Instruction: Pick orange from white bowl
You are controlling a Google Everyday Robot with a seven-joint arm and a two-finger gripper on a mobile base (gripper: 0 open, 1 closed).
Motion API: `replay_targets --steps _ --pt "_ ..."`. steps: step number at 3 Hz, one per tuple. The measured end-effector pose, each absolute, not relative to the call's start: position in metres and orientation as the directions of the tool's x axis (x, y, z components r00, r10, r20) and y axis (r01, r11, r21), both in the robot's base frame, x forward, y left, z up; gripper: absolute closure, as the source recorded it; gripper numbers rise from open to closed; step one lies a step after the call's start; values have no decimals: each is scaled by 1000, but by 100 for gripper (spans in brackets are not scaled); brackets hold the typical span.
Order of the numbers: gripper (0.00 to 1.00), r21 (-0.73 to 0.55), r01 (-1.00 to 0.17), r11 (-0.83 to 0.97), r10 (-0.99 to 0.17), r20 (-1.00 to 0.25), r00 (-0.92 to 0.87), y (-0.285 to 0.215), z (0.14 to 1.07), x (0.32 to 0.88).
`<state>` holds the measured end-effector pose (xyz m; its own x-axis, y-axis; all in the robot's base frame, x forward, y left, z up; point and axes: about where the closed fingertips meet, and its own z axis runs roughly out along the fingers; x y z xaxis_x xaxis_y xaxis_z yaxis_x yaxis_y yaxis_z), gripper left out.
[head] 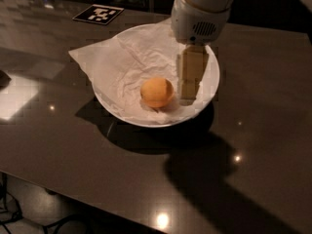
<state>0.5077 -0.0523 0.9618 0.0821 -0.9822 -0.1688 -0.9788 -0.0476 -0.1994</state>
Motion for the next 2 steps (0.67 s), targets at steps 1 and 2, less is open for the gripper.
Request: replay_targets --steps 1,2 --pt "0 -162 -986 -35 -982 -180 64 -34 947 518" --pt "7 -126 -992 4 -982 -189 20 -27 933 531"
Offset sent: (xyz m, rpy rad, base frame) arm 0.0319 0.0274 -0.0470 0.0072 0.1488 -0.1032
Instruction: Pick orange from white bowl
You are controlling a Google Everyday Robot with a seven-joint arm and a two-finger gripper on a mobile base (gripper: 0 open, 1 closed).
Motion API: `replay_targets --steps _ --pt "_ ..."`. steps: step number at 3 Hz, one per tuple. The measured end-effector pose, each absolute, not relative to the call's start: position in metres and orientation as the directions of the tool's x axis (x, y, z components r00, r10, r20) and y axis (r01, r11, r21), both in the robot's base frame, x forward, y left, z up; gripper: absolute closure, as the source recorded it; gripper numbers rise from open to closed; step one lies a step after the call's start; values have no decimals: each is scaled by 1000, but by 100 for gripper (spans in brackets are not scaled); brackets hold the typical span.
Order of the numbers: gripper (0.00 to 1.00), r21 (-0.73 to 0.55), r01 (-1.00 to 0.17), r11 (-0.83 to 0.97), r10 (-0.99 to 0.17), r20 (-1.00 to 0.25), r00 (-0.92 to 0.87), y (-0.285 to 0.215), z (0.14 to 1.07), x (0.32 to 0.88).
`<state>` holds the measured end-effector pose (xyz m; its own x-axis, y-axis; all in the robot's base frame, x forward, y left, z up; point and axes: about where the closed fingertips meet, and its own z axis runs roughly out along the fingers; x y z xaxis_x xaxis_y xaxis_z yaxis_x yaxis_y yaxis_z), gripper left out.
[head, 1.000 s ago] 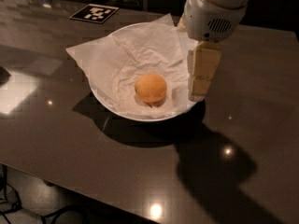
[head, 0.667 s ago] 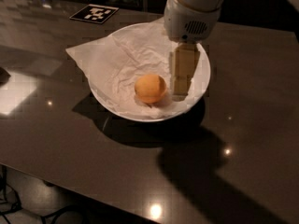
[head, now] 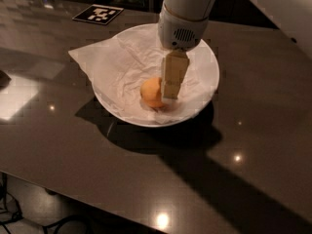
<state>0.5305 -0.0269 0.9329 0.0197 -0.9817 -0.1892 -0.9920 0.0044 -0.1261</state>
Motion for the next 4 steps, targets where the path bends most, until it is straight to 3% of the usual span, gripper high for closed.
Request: replay_targets --steps 1,4 --pt "15 -101 -994 46 -982 -189 -27 -25 921 541" --pt "19 -31 -999 45 -986 -161 -40 -12 885 555"
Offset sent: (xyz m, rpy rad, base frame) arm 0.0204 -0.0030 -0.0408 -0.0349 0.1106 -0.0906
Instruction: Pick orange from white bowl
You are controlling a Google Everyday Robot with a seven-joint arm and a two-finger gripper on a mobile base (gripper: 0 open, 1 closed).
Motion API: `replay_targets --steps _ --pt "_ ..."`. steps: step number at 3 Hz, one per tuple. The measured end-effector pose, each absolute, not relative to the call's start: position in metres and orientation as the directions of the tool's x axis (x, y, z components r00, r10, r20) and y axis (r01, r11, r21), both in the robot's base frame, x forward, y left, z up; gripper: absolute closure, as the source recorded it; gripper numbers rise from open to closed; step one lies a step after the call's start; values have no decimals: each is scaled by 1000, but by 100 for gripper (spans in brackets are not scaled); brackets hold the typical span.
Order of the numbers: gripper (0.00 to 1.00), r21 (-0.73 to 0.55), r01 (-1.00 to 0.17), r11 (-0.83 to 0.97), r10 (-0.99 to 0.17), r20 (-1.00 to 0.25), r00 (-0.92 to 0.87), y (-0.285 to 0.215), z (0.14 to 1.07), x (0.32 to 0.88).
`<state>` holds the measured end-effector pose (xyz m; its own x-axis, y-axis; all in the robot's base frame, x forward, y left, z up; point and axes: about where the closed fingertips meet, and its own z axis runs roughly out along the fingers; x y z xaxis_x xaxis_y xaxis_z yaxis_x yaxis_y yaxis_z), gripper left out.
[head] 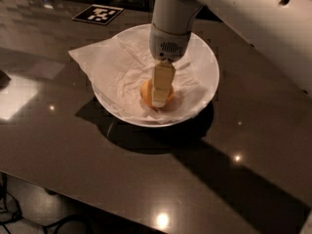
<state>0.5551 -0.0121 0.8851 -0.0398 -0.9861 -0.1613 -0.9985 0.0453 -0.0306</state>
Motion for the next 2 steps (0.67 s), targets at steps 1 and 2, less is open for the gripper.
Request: replay_targets --steps 1,2 --pt "19 -7 -1000 26 -988 -152 -24 -8 873 556" --pt "19 14 -1000 13 -988 -154 -15 -7 860 558"
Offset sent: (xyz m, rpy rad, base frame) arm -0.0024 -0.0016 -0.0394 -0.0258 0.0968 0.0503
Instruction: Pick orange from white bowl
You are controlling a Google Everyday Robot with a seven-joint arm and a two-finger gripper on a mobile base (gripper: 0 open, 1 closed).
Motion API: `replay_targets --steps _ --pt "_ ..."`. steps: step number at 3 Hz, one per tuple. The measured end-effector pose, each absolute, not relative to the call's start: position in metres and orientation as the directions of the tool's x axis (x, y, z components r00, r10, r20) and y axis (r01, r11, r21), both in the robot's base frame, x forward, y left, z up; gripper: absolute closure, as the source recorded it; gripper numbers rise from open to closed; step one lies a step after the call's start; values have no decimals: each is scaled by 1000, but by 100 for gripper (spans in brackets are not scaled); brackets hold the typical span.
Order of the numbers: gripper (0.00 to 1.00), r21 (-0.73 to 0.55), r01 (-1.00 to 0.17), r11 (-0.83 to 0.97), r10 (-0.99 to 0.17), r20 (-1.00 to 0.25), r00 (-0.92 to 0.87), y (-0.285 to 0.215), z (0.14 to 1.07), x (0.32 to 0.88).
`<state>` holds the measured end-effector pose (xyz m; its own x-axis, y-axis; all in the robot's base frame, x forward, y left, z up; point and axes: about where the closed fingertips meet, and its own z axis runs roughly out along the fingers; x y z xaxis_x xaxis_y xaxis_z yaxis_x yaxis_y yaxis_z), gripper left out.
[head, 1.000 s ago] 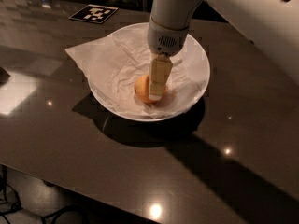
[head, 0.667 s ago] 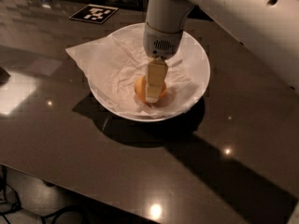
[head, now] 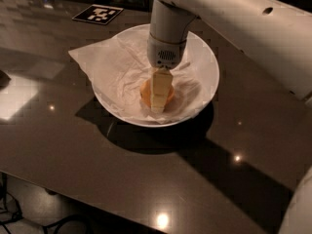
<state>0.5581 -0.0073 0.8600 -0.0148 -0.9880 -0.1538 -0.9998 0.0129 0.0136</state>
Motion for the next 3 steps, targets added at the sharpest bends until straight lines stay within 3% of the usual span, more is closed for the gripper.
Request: replay_targets --steps 1,2,3 --pt "20 33 -999 13 -987 -157 -18 -12 847 561" --pt "38 28 -1000 13 -987 -161 -18 -11 846 563" --pt "62 28 -1000 13 -987 -161 -18 -11 846 563"
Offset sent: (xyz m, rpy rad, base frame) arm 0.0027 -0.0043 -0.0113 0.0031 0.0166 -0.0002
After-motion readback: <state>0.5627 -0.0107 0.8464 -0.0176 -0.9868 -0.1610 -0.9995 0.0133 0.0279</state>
